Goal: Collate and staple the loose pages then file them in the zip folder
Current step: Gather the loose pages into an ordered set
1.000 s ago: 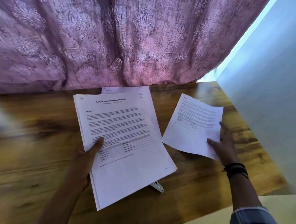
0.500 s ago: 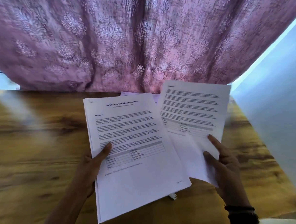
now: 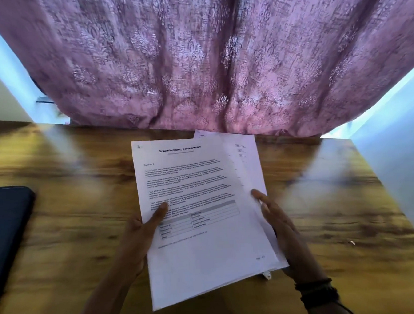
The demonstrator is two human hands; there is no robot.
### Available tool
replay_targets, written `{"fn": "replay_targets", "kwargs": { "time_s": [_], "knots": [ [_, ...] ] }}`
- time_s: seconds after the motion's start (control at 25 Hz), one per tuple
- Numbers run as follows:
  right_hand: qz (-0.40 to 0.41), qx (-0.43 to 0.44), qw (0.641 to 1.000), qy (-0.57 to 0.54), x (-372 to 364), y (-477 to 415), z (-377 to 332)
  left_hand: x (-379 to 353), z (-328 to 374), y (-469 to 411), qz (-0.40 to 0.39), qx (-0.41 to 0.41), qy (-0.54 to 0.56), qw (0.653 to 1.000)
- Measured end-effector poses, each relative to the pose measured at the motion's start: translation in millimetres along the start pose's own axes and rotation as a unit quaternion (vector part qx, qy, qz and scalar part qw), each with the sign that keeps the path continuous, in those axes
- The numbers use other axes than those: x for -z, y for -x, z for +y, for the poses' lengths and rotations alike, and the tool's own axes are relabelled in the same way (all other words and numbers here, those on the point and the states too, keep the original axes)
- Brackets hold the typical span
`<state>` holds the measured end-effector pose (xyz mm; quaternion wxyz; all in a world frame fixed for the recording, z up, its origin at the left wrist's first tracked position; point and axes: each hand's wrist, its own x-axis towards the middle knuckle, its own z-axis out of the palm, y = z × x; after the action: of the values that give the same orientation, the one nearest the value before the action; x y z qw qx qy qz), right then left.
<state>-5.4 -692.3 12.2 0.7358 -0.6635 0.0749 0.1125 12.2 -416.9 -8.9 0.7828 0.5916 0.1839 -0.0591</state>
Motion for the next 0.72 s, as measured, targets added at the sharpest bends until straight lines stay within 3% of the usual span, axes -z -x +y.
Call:
{"fn": "replay_targets", "kwargs": {
  "time_s": [0.12,0.24,0.44,0.56,0.72],
  "knots": [
    [-0.01,0.008,0.998,0.067,-22,-14,1,15,8,-2,0.001,-0.053,-0.005,0.999],
    [-0.053,0.043,0.988,0.138,-46,-40,4,23,25,-10,-0.027,-0.157,-0.074,0.984],
    [-0.011,0.14,0.978,0.154,-88,-78,8,33,57,-29,-0.032,-0.274,-0.117,0.954],
    [0.009,0.145,0.979,0.145,-102,-90,12,43,58,-41,-0.022,-0.293,-0.126,0.947],
    [-0.021,0.169,0.971,0.166,-111,-92,24,53,45,-43,0.001,-0.253,-0.092,0.963]
  ]
}}
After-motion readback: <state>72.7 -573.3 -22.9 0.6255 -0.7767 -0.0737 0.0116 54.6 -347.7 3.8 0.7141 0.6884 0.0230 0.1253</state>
